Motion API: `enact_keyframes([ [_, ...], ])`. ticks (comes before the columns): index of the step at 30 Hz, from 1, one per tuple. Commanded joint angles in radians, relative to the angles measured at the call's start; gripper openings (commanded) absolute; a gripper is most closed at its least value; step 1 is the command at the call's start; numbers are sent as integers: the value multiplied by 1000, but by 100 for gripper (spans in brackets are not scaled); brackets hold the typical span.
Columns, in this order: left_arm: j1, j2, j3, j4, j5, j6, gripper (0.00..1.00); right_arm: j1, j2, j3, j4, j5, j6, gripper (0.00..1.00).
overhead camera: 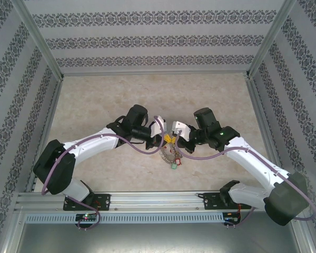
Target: Put the keys on the keyring
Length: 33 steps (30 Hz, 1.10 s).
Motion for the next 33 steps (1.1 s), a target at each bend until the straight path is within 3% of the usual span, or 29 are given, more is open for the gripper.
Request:
enact_keyframes([
  [1, -21, 26, -18, -59, 11, 29, 0, 8, 8, -15, 97, -39, -3, 0],
  [9, -23, 23, -92, 45, -15, 5, 0, 8, 14, -48, 132, -4, 35, 1],
  [10, -23, 19, -111, 79, -30, -7, 0, 8, 14, -59, 135, 12, 40, 7],
  [17, -23, 18, -184, 254, -83, -63, 0, 6, 44, -89, 115, 76, 97, 16],
  [21, -24, 10, -217, 343, -97, -89, 0, -50, 12, -117, 184, 54, 228, 16],
  [28, -28, 1, -277, 545, -90, -165, 0, -69, -36, -171, 185, 10, 274, 15],
  [33, -30, 6, -281, 619, -70, -192, 0, -72, -24, -177, 213, 106, 327, 14],
])
